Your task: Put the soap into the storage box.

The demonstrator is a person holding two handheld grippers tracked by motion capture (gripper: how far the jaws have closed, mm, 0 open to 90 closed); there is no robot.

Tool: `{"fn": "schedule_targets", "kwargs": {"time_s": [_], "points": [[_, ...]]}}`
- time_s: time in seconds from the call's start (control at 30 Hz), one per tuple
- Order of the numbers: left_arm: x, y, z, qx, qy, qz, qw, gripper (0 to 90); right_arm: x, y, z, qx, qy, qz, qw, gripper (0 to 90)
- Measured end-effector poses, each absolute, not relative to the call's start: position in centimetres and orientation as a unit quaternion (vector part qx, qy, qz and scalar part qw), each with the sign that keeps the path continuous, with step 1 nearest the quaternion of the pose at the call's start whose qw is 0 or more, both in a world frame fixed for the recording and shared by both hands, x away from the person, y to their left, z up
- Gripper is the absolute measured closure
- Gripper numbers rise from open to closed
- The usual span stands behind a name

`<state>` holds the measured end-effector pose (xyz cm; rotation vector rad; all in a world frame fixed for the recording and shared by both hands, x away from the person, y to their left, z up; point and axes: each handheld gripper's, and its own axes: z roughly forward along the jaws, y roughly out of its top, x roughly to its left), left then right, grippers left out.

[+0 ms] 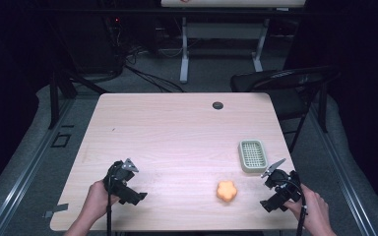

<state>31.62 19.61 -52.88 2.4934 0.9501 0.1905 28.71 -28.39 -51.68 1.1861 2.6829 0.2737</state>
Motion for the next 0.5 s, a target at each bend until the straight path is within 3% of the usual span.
{"fn": "schedule_targets", "kwargs": {"time_s": [0.23,0.5], "points": [[32.4,21.1,-53.5,0.888,0.393,0.034,0.236,0.1,29.0,-28.0,-51.6,0.388,0.911,0.097,0.097,0.0],[32.7,21.6,-53.5,0.887,0.382,0.012,0.260,0.1,29.1,-27.6,-51.8,0.377,0.917,0.096,0.089,0.0]]}}
